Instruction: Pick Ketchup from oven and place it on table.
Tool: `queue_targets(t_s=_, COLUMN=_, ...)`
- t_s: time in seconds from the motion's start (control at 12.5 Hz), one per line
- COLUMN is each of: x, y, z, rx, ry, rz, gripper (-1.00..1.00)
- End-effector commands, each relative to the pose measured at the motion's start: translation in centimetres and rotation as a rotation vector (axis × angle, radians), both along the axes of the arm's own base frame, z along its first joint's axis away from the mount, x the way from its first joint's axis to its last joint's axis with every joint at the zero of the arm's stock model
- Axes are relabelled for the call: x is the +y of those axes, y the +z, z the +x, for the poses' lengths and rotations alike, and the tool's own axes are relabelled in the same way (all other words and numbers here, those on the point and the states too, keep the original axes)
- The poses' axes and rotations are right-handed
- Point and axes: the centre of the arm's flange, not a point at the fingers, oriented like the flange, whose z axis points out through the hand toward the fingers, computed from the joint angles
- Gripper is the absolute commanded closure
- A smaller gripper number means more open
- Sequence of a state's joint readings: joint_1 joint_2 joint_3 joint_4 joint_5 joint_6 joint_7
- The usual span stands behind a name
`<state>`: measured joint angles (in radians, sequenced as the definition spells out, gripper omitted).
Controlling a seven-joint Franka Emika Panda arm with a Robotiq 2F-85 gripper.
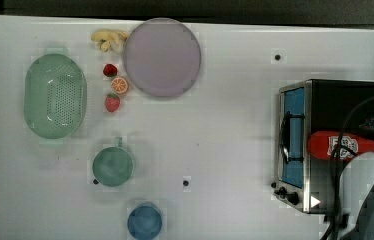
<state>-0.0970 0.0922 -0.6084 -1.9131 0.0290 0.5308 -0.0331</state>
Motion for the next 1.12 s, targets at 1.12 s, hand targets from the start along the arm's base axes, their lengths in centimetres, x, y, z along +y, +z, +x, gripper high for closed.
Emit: queue_targets(t_s=1.12, x=1.9, y=-3.5, z=4.8, rx=0.035, ry=-0.080, rz=0.068, gripper=-0.23)
